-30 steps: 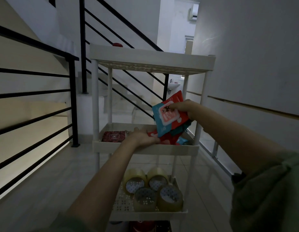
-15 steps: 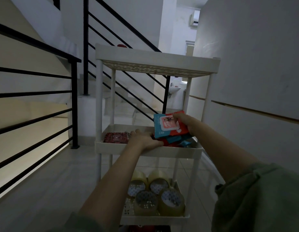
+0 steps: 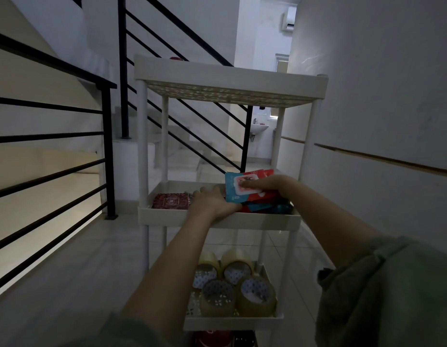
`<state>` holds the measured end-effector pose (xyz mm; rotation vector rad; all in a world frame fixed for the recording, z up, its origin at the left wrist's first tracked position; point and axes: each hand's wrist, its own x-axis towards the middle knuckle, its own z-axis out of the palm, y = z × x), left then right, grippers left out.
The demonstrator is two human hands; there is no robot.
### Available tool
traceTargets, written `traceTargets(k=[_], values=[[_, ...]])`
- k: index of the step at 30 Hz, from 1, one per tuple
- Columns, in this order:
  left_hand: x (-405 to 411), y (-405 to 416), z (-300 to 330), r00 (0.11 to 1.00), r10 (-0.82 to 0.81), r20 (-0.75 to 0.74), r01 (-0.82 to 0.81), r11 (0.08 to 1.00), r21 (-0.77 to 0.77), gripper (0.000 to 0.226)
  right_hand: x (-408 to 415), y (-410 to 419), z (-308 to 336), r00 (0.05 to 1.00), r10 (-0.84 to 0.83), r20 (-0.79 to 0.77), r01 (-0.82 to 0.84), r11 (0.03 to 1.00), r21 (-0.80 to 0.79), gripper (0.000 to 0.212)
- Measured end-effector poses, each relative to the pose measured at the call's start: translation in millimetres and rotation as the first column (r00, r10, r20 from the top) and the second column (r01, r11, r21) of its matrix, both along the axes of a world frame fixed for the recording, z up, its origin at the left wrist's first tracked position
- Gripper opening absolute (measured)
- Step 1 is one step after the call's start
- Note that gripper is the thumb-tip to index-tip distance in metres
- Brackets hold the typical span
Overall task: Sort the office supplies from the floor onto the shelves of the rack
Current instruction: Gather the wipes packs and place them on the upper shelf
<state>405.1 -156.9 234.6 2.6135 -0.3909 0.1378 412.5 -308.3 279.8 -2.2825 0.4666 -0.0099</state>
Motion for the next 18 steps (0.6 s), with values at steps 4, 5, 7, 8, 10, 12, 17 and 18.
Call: traceTargets(k=[4,5,7,8,10,12,17,18], values=[[-1.9,1.9,4.5,0.999,-0.037,0.018,0.037,0.999,0.0,0.071,-0.4,2.1,0.1,0.998,0.029,-0.05,-0.029,0.999,-0.015,0.081],[-1.9,2.8,4.5,0.999,-0.045,0.024,0.045,0.999,-0.003,0.07,0.1,3.0,-0.5,0.997,0.035,-0.067,-0.037,0.999,-0.021,0.082],[-0.2,3.8,3.6,0.999,-0.042,0.027,0.042,0.999,-0.014,0.071,0.0,3.7,-1.3,0.996,0.05,-0.074,-0.053,0.998,-0.033,0.08],[1.4,4.1,2.5,0.999,-0.037,0.035,0.038,0.999,-0.019,0.072,-0.4,3.4,-1.5,0.997,0.048,-0.068,-0.051,0.998,-0.038,0.079],[4.6,3.6,-1.0,0.999,-0.024,0.048,0.025,0.999,-0.034,0.072,-0.6,1.0,-1.6,0.998,0.034,-0.052,-0.037,0.998,-0.055,0.078],[7.5,3.8,-3.0,0.998,-0.001,0.058,0.004,0.998,-0.057,0.075,-2.3,1.4,1.5,0.999,0.027,-0.038,-0.03,0.996,-0.078,0.077],[12.5,4.8,-1.1,0.999,0.036,0.031,-0.033,0.997,-0.076,0.075,-12.2,0.7,16.9,0.999,0.014,-0.045,-0.017,0.998,-0.068,0.069],[12.6,4.5,-0.3,0.999,0.039,0.024,-0.038,0.997,-0.073,0.074,-14.4,0.1,19.2,0.999,0.013,-0.05,-0.016,0.998,-0.058,0.066]])
